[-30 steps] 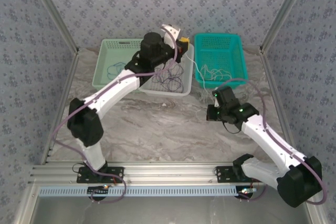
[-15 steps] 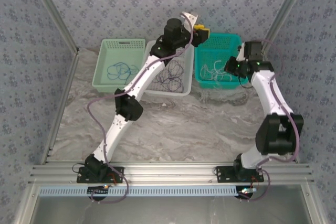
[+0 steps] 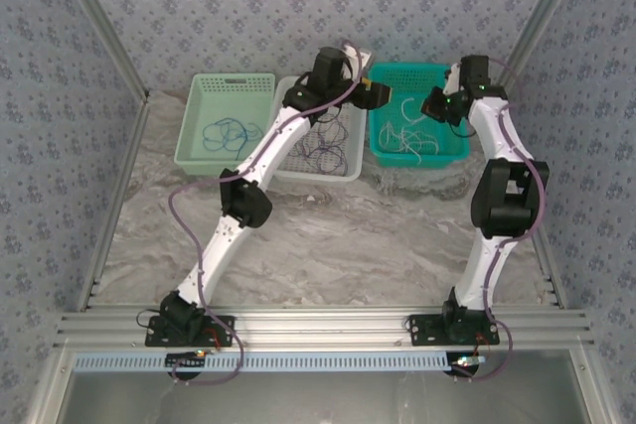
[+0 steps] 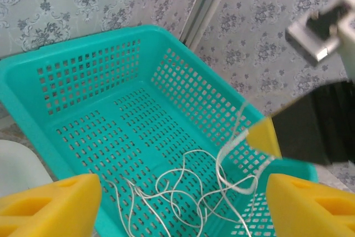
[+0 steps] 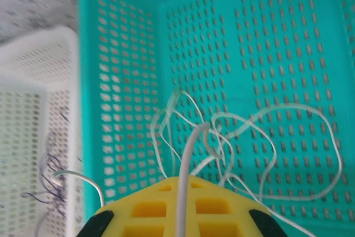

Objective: Untangle the cables

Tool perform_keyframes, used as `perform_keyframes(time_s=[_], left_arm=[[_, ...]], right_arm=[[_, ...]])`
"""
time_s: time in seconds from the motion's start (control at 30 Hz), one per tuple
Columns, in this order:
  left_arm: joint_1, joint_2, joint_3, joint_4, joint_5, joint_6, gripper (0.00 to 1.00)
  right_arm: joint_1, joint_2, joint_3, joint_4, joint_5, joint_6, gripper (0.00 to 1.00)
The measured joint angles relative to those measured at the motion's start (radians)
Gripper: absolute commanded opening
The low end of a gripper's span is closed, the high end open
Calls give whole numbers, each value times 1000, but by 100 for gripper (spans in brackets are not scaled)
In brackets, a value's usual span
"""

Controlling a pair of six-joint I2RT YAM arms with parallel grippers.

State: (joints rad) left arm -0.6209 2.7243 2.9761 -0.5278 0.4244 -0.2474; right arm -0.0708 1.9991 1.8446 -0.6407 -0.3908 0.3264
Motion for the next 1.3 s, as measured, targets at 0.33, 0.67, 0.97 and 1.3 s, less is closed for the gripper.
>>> perform_keyframes(time_s=[0.33, 0.67, 0.97, 1.3], left_arm=[[-4, -85, 8, -73, 41, 4, 87], [-21, -104, 8, -222, 52, 50, 89], [-28, -140, 8, -317, 21, 84, 99], [12, -225, 8, -411, -148, 126, 100]], right_arm=[[5, 104, 441, -93, -38, 77, 6], [6, 315, 291, -168, -70, 84, 31], [6, 225, 56, -137, -66, 48, 99], [37, -292, -304, 156, -10, -22, 100]])
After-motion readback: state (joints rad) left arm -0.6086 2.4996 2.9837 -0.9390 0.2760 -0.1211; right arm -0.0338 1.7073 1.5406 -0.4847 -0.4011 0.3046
